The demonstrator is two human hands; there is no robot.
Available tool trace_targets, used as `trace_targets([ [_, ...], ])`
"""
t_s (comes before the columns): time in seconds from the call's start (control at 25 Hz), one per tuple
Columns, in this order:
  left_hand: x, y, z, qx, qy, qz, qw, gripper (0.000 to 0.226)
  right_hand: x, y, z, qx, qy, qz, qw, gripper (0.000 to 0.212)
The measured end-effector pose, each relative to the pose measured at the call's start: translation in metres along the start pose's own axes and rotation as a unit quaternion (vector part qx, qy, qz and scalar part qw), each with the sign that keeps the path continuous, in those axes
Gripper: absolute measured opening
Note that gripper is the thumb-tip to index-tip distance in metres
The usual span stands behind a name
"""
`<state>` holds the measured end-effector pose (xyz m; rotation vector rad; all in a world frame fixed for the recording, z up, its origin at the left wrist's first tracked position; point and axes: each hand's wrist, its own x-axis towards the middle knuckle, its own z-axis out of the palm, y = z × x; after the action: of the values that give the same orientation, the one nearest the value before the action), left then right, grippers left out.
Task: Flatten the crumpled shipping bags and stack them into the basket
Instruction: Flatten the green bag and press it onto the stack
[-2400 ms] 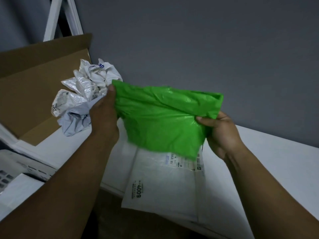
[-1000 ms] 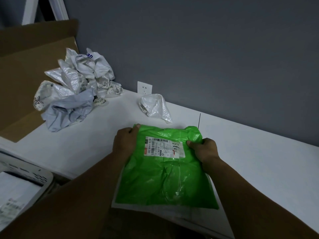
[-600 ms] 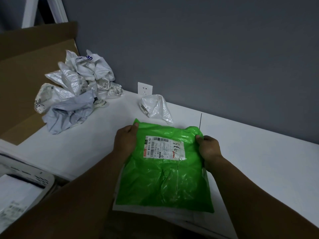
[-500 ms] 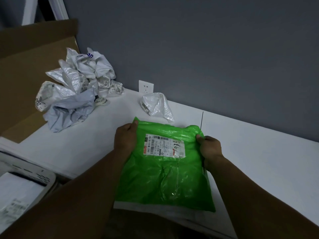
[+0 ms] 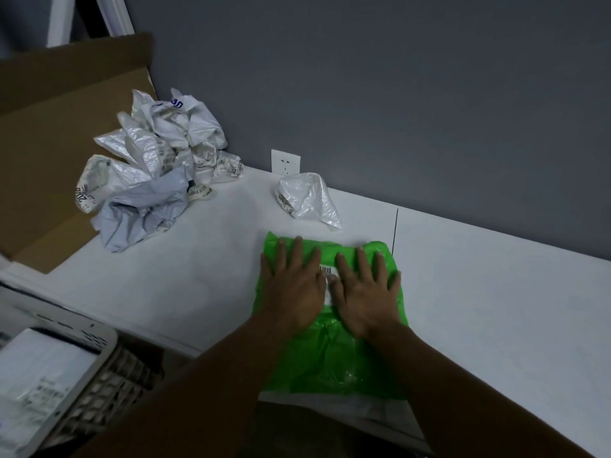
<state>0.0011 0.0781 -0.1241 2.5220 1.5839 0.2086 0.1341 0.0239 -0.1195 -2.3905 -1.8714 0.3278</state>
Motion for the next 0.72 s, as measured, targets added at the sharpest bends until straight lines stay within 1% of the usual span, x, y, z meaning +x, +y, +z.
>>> trace_targets([
  [0.04, -0.002, -0.004, 0.011, 0.004, -0.030, -0.009, 1.000, 0.056, 0.003, 0.000, 0.006, 0.001, -0.029, 0.010, 1.000, 0.064],
  [0.12, -0.004, -0.013, 0.027, 0.013, -0.050, -0.012, 0.999, 0.057, 0.005, 0.001, 0.015, -0.004, -0.044, 0.011, 0.999, 0.064],
  [0.24, -0.001, -0.016, 0.039, 0.024, -0.026, -0.002, 0.999, 0.060, 0.006, 0.001, 0.024, -0.012, -0.046, 0.018, 0.999, 0.065],
  [0.36, -0.001, -0.017, 0.046, 0.037, -0.017, 0.001, 0.999, 0.070, 0.007, 0.003, 0.032, -0.026, -0.036, 0.025, 0.999, 0.064],
  [0.44, 0.000, -0.018, 0.050, 0.039, -0.005, 0.004, 0.999, 0.068, 0.008, 0.004, 0.038, -0.035, -0.028, 0.024, 0.999, 0.066],
  [0.6, -0.001, -0.017, 0.056, 0.050, 0.026, 0.009, 0.998, 0.060, 0.009, 0.005, 0.046, -0.048, -0.013, 0.027, 0.998, 0.079],
  [0.72, 0.001, -0.019, 0.059, 0.051, 0.040, 0.014, 0.998, 0.058, 0.012, 0.004, 0.050, -0.059, -0.005, 0.025, 0.998, 0.080],
])
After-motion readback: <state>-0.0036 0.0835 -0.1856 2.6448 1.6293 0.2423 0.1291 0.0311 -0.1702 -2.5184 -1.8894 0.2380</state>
